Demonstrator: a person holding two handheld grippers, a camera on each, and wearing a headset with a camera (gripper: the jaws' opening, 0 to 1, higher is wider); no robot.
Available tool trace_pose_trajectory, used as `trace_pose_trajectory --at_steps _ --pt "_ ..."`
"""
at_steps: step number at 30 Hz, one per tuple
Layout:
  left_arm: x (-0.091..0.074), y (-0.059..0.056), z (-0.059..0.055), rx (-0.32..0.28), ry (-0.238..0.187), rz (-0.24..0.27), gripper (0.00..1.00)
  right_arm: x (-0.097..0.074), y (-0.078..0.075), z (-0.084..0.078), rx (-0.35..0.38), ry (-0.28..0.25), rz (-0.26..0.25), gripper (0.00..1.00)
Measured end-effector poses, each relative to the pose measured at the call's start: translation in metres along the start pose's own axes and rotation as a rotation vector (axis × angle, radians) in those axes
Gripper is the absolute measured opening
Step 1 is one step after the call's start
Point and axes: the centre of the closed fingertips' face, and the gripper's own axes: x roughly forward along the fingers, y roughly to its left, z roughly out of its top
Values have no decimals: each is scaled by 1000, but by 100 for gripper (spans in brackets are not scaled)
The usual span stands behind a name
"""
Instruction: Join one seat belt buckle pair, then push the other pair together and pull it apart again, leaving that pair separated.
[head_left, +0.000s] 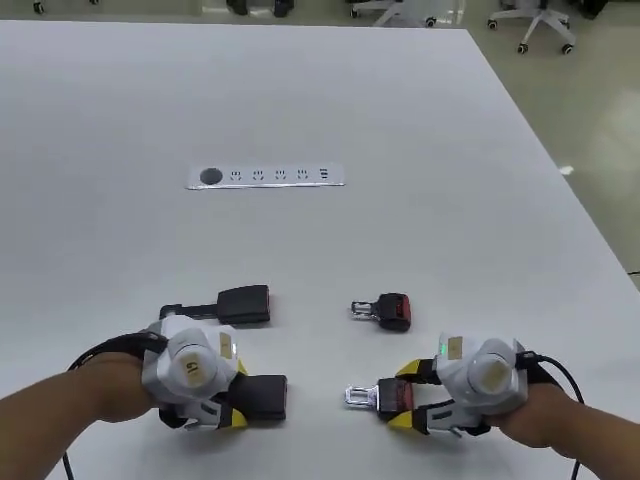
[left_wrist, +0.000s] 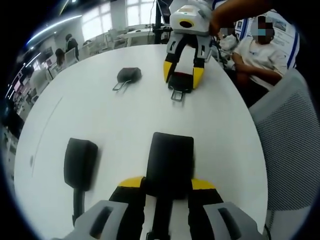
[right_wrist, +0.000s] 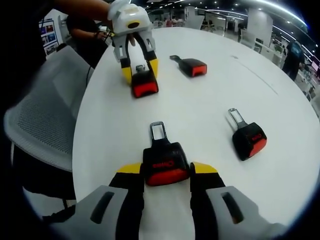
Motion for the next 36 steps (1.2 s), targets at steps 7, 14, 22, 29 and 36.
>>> trace_pose_trajectory --at_steps 7,14,22,29,36 --pt "0 0 1 -17 16 8 34 12 6 14 -22 -9 16 34" --pt "0 1 -3 -23 27 11 34 21 12 30 -37 -30 38 34" --pt "0 2 -4 -23 28 11 34 40 11 47 -45 -48 42 34" --pt "-1 2 -3 -19 31 7 34 49 18 65 -38 -78 73 34" --pt "-1 1 -5 -7 32 0 34 53 21 72 -45 -88 60 34"
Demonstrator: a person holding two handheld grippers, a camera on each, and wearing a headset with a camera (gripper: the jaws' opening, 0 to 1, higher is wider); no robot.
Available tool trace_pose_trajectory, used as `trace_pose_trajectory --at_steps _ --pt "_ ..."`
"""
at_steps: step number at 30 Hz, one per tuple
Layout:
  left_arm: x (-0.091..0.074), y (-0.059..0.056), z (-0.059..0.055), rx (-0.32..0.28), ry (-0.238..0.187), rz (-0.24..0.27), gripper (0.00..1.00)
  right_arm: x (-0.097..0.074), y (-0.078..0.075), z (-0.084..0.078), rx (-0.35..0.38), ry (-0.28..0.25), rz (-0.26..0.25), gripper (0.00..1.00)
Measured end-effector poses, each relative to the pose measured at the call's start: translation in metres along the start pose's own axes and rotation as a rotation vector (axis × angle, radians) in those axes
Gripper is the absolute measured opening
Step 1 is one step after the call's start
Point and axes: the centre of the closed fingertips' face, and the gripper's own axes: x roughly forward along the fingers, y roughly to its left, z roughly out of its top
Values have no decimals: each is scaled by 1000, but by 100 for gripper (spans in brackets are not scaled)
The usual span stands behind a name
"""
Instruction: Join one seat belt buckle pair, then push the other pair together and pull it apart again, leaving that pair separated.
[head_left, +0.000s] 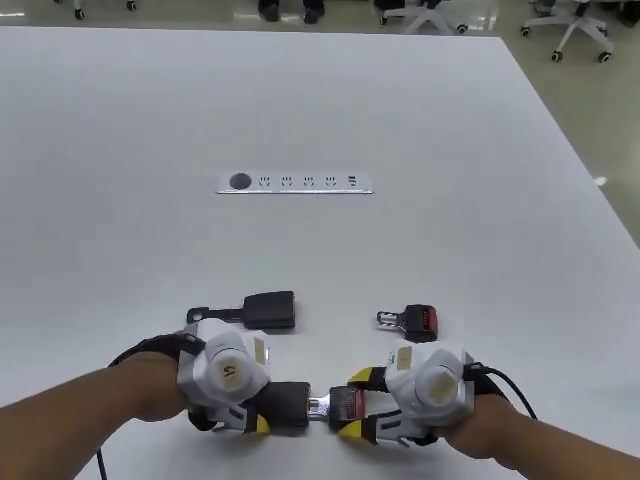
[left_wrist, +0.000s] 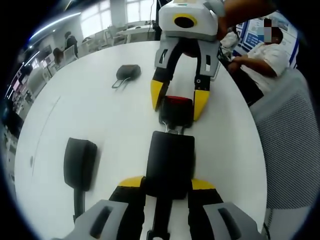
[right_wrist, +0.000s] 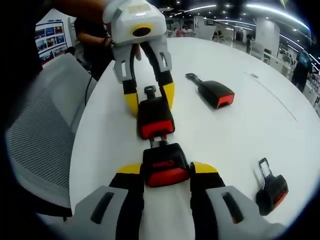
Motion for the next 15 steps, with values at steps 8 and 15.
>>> trace_pose_trajectory --at_steps 8,15 --pt "1 0 0 10 2 -1 33 2 3 5 10 9 1 34" --pt "-2 -4 7 24 13 -4 33 6 1 8 14 11 9 34"
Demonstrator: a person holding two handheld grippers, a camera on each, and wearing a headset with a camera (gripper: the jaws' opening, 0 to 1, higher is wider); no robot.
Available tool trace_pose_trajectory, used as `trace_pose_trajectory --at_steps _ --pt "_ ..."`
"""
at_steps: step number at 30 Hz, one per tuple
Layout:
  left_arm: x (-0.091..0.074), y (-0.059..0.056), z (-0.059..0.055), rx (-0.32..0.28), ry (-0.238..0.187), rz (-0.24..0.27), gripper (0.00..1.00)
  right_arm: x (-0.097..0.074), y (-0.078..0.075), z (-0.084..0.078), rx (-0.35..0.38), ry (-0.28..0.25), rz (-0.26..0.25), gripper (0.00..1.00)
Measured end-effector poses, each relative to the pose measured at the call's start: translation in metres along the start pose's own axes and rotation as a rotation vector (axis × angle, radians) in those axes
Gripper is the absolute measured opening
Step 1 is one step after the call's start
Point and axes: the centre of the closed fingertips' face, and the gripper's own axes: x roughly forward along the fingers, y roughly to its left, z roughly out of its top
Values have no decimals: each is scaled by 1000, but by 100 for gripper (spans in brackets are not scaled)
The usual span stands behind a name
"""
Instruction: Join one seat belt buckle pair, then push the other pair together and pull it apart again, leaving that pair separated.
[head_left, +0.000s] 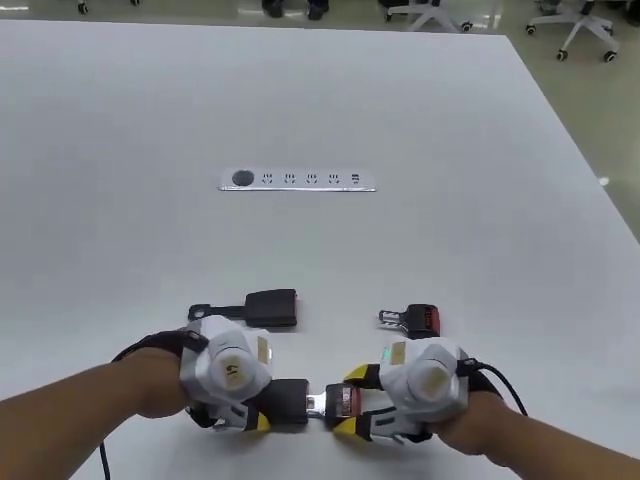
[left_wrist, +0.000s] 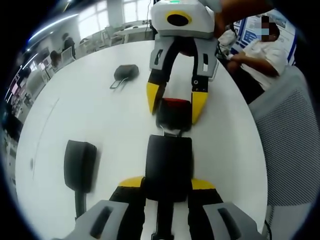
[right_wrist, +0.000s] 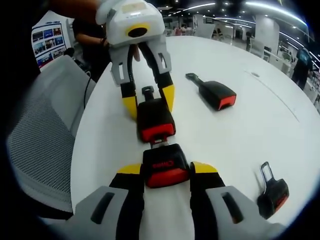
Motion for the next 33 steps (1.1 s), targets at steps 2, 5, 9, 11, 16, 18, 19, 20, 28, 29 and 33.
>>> trace_pose_trajectory --at_steps 2,5,9,11,16,18,19,20,28,29,33 --pt "-1 0 1 0 -3 -1 33 2 1 1 4 -5 2 34" --pt "-1 -1 0 4 -2 -4 33 6 3 8 -1 -8 3 34" --pt "-1 0 -1 23 1 -18 33 7 3 9 -5 -6 9 34" --pt "0 1 -3 30 5 -21 33 8 4 10 -1 -10 10 34" --pt "0 0 -2 42 10 -29 33 10 5 13 -17 -27 13 34" --pt "-1 0 -3 50 17 -39 33 11 5 10 -1 -21 17 34" --pt "-1 0 -3 55 21 -42 33 11 5 10 -1 -21 18 34" --pt "-1 -1 -3 61 24 -45 33 12 6 10 -3 -20 18 34" --pt "0 0 -5 64 8 -46 33 11 4 7 -11 -7 11 34" --pt "0 0 -5 64 5 -46 33 11 4 7 -11 -7 12 34" --pt "-1 0 -4 64 -6 -47 33 10 3 5 -19 -18 15 34"
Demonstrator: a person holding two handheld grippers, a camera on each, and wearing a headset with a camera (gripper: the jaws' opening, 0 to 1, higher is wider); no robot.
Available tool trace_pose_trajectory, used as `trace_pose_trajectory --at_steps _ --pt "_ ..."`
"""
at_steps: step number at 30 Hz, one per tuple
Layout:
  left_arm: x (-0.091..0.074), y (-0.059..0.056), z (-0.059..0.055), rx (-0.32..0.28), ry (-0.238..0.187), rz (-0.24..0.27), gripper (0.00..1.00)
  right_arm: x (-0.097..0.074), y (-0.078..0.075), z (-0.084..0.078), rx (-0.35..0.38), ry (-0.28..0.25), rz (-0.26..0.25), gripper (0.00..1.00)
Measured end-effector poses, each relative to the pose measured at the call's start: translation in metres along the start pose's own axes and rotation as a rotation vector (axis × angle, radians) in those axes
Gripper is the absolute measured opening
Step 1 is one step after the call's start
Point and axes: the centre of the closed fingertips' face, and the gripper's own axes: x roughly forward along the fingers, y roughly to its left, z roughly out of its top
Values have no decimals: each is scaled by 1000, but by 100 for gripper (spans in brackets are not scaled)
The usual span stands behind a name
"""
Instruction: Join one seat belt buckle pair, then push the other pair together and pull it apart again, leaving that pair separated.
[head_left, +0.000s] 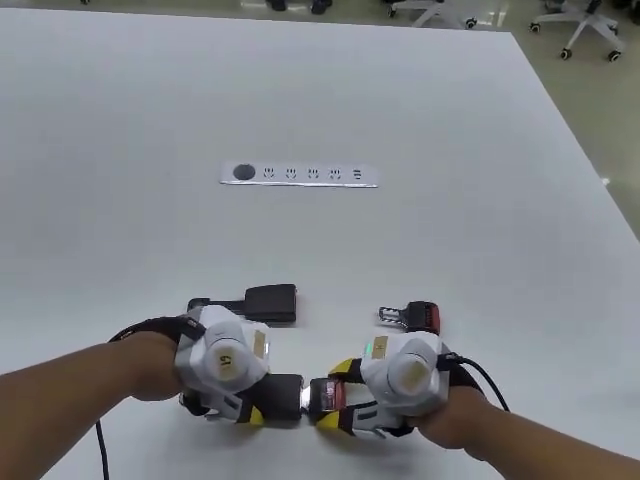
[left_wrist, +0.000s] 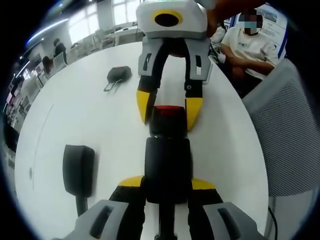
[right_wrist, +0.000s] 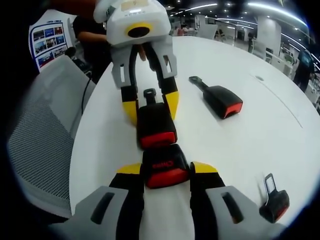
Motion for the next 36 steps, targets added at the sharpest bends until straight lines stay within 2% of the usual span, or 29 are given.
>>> trace_pose_trajectory --at_steps 7,13,14,15,16,21,24,29,36 --pt "0 1 -1 2 -29 -3 33 1 -1 0 -13 -10 4 34" --pt "-1 2 -4 21 -73 -11 33 -1 2 0 -48 -26 2 33" --pt "-1 2 -4 21 -84 -11 33 -1 2 0 -56 -26 4 33" --pt "-1 2 -5 21 -91 -12 33 -1 3 1 -119 -15 13 33" --pt "-1 2 -5 19 -101 -12 33 -1 3 1 -93 -15 14 33" --pt "-1 2 -3 8 -129 -18 33 -1 2 1 -85 -29 37 33" --pt "-2 2 -3 2 -147 -23 33 -2 1 2 -38 -59 46 33" --pt "-3 1 -2 -9 -172 -32 33 -1 3 3 -39 -68 46 32" --pt "-3 1 -2 5 -181 -35 33 -1 2 3 -27 -82 49 32"
